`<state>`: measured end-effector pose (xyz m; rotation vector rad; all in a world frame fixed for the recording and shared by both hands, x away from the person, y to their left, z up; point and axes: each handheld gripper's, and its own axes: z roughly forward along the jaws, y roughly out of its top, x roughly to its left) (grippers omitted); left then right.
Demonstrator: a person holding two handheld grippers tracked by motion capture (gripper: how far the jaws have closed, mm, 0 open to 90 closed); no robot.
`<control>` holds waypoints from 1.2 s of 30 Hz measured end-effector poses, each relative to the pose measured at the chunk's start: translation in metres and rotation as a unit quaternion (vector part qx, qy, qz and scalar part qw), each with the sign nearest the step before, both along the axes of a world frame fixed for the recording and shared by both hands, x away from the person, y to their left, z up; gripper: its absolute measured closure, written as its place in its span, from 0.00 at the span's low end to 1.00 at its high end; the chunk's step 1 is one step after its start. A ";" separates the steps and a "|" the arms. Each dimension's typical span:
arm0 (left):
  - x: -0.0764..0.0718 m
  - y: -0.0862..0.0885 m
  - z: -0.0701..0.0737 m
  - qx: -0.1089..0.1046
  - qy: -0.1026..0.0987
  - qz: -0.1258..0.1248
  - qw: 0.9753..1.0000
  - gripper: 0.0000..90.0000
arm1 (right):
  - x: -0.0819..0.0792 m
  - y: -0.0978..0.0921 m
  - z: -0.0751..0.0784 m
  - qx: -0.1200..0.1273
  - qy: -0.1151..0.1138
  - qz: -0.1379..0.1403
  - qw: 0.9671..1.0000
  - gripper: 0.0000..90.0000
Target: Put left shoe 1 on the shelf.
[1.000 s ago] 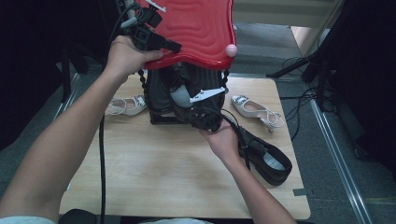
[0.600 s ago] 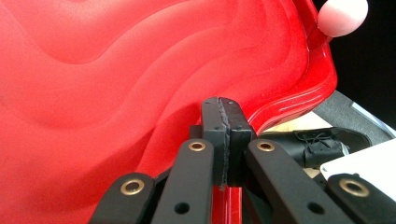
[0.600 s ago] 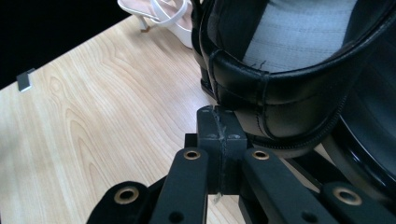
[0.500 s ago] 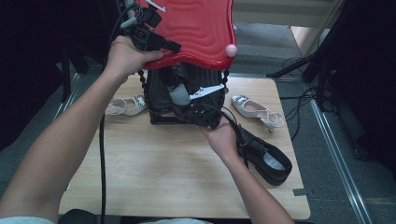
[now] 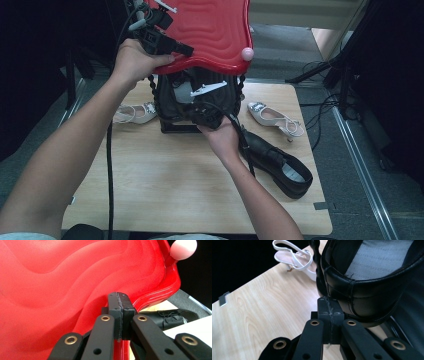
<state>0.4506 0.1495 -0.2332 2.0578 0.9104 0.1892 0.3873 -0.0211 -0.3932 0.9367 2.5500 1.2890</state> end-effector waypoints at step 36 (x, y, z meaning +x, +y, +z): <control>-0.023 -0.001 0.015 -0.003 -0.009 -0.026 1.000 0.79 | -0.011 -0.006 -0.010 0.039 0.033 0.029 0.998 0.87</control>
